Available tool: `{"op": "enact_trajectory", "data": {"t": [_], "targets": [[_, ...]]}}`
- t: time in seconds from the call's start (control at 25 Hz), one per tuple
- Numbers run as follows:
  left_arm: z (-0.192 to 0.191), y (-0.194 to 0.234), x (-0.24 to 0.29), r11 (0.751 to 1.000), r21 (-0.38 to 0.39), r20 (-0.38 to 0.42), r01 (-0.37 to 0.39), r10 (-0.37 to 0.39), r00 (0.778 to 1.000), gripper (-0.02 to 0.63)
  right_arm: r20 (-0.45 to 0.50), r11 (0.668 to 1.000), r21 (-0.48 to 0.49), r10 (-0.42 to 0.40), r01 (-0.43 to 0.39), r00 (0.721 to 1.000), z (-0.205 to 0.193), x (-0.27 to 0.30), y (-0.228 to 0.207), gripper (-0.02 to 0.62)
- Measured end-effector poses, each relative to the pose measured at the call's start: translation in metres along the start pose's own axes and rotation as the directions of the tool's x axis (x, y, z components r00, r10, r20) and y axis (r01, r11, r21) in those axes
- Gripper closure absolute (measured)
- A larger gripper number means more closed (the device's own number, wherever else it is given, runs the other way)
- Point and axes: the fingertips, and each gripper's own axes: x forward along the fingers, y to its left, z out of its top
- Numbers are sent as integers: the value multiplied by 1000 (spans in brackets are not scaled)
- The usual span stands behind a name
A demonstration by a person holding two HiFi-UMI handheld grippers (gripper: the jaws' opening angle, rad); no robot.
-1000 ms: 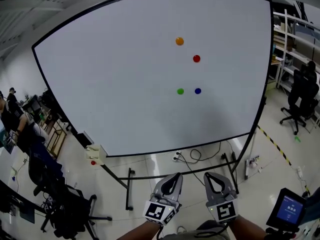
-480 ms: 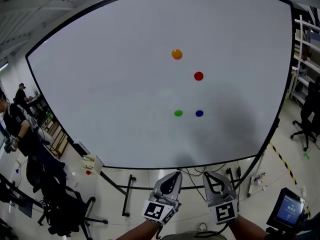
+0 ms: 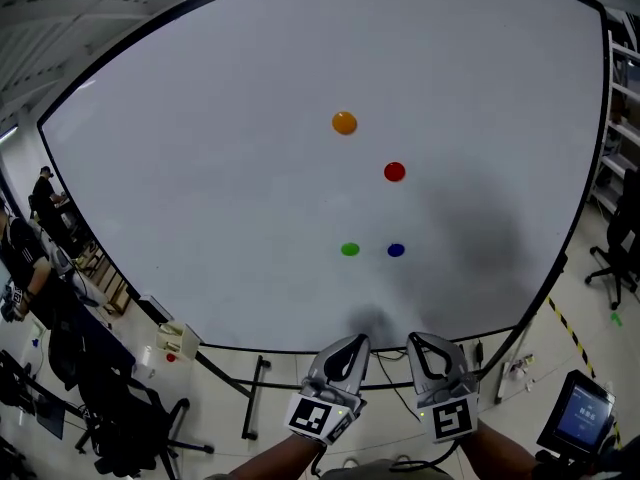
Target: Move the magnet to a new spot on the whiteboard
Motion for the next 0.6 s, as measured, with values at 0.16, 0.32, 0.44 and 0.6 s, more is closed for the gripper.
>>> {"op": "enact_trajectory", "data": {"t": [0.16, 0.32, 0.44, 0.6], "targets": [[18, 13, 18, 999, 24, 32, 30, -31, 999, 604, 23, 998, -48, -41, 43, 999, 16, 23, -19, 589], [49, 21, 41, 997, 55, 92, 58, -63, 994, 604, 80, 983, -132, -121, 131, 989, 50, 56, -58, 588], [69, 24, 53, 995, 75, 131, 64, -73, 989, 604, 122, 962, -193, -169, 191, 978, 78, 82, -88, 541], [76, 32, 59, 994, 81, 161, 66, -79, 984, 604, 121, 940, -252, -204, 229, 972, 93, 117, -111, 453]]}}
